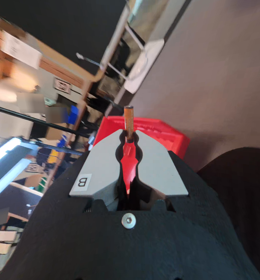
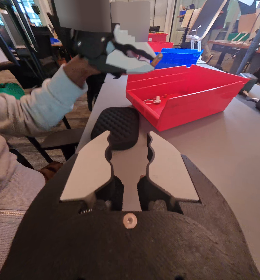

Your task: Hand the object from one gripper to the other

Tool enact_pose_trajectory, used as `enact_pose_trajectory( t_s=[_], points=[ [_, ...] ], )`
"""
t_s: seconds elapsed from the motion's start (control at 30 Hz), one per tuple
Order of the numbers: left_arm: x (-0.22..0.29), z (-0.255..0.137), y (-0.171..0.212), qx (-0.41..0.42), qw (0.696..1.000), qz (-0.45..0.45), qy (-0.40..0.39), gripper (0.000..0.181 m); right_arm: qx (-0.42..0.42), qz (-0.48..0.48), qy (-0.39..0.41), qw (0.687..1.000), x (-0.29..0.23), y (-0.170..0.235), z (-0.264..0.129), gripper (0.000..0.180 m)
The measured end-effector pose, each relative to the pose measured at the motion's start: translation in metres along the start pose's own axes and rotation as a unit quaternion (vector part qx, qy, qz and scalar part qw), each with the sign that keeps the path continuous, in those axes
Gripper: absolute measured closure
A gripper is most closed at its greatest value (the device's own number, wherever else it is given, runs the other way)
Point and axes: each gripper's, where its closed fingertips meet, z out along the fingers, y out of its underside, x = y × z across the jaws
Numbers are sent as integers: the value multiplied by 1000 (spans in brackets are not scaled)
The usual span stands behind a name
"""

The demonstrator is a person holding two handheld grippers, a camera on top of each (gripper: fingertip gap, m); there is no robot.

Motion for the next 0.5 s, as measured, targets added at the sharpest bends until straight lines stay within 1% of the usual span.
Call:
enact_pose_trajectory(
  t_s=[0.03,0.13,0.23,0.37,0.5],
  points=[
    [11,-9,-12,18,999,12,-26,170,5,6,-7,1000,-3,-1,2,137],
    [44,-29,-39,50,993,54,-93,171,19,12,-19,1000,-10,-4,6,140],
    [72,-37,-52,54,985,102,-131,171,24,-1,-20,999,-15,-4,9,141],
    [99,-35,-58,56,983,129,-122,170,38,-21,-28,999,-24,-7,13,147],
    [112,-32,-61,56,983,137,-110,170,35,-37,-29,998,-29,-6,18,155]
  ],
)
